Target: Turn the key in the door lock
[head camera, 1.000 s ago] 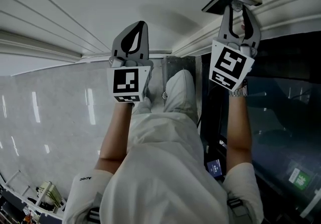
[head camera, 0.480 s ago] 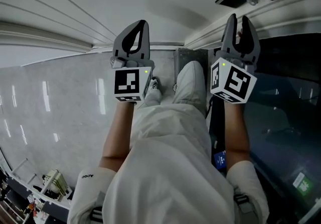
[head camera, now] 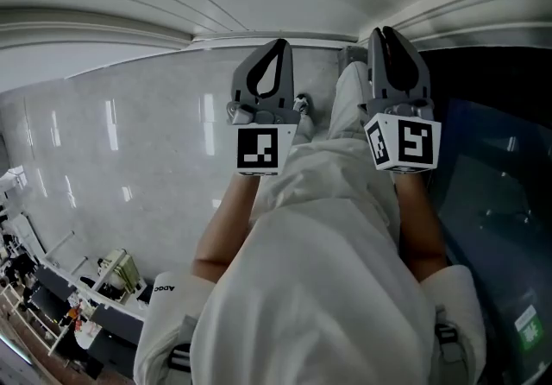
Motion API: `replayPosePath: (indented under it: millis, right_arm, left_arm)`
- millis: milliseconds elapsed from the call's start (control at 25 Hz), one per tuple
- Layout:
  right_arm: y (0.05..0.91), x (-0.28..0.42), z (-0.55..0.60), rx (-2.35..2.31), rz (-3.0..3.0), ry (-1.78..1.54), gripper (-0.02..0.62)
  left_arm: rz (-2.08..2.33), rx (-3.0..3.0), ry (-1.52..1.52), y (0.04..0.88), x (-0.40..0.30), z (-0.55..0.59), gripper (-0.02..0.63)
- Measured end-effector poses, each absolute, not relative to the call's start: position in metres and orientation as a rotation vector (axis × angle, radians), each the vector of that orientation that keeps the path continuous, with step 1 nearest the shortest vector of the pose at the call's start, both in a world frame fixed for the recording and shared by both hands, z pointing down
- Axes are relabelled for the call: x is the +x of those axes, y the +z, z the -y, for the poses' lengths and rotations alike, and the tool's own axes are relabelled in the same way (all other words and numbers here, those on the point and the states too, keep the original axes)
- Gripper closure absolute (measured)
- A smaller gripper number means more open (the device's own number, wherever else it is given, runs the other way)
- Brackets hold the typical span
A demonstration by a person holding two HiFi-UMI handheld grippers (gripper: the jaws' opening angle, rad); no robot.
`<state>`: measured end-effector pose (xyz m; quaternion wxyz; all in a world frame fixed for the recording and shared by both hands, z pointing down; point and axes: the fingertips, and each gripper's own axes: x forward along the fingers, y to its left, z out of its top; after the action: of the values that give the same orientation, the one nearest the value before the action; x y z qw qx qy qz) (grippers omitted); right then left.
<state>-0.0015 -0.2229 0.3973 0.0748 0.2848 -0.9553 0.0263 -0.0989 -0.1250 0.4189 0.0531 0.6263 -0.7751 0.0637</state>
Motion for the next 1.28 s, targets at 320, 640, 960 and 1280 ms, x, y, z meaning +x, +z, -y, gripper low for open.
replayPosePath:
  millis: [320,640,960,1280]
  right_arm:
    - [0.453,0.002,0.178,0.626,2.823,0.233,0.591]
    - [0.49,0.01,0.164,0.559,2.746,0.4,0.591]
    - [0.506,0.003,0.165,0.539,2.707,0.335,0.591]
    - [0.504,0.0,0.163,0.509,2.682,0.304,0.591]
  left_arm:
    - [2.288,1.807,0.243,0.46,-0.086,0.087,0.598]
    - [2.268,1.709,0.352,0.486,-0.091,0.065,0.598]
    - [2.276,1.737,0.361,0.48,-0.093,0.072,0.598]
    - [2.283,1.68,0.336,0.478,-0.097,0.063,0.598]
